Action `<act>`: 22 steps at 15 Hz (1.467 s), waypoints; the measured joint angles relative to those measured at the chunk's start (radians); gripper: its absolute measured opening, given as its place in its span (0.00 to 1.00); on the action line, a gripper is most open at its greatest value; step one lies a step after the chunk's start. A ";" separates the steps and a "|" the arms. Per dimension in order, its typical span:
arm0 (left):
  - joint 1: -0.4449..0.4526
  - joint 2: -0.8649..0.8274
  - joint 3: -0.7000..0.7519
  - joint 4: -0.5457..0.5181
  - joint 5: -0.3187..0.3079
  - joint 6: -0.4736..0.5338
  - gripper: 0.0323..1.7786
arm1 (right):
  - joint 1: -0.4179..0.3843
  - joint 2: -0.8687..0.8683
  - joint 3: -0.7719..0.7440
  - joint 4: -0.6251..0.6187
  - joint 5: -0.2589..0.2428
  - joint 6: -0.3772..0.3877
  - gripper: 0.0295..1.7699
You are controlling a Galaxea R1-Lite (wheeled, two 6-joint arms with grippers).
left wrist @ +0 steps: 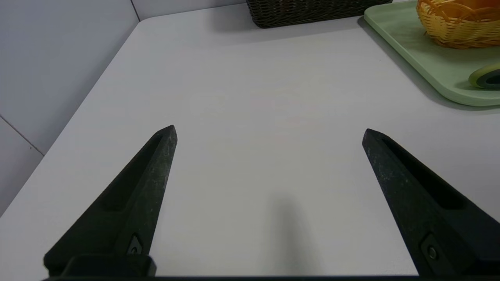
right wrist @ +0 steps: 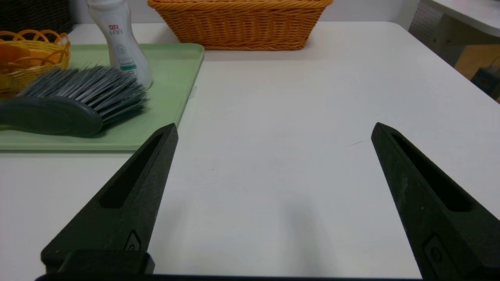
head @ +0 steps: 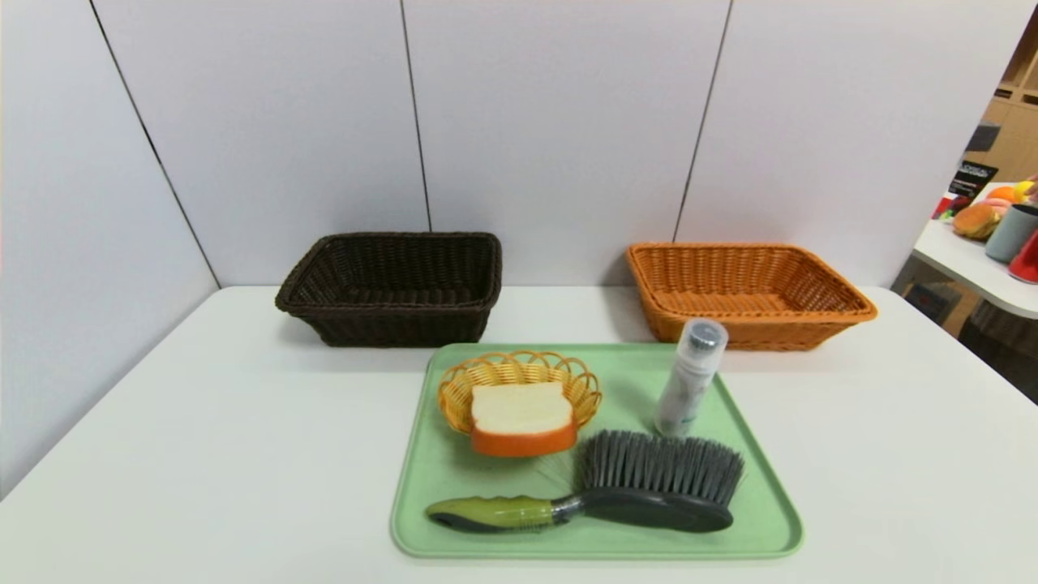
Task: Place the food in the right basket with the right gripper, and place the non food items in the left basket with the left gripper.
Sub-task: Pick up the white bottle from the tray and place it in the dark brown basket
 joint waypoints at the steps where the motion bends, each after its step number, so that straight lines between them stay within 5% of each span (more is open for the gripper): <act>1: 0.000 0.000 0.000 0.000 0.000 -0.002 0.95 | 0.000 0.000 0.000 0.000 0.000 0.000 0.97; 9: 0.000 0.000 0.000 0.000 0.004 -0.039 0.95 | 0.000 0.000 0.000 -0.001 0.000 -0.002 0.97; 14: 0.000 0.000 -0.020 -0.062 -0.001 0.094 0.95 | -0.001 0.000 -0.061 0.031 0.009 -0.022 0.97; 18: 0.000 0.007 -0.127 0.016 -0.019 0.097 0.95 | -0.001 0.012 -0.255 0.282 0.170 -0.065 0.97; 22: 0.000 0.127 -0.248 0.011 -0.076 0.096 0.95 | -0.009 0.178 -0.426 0.286 0.263 -0.080 0.97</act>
